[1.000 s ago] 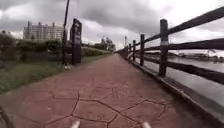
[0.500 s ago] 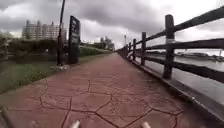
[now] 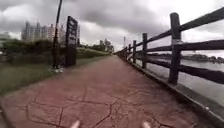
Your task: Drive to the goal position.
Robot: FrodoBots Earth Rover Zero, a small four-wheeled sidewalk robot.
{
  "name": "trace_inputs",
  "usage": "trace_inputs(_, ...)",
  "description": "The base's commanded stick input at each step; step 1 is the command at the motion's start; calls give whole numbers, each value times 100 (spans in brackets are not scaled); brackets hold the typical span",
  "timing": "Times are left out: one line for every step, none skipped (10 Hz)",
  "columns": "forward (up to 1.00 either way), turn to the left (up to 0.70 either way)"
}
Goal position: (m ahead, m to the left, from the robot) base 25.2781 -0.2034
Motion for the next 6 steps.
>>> trace_inputs(50, 0)
trace_inputs(50, 0)
trace_inputs(50, 0)
trace_inputs(50, 0)
trace_inputs(50, 0)
trace_inputs(50, 0)
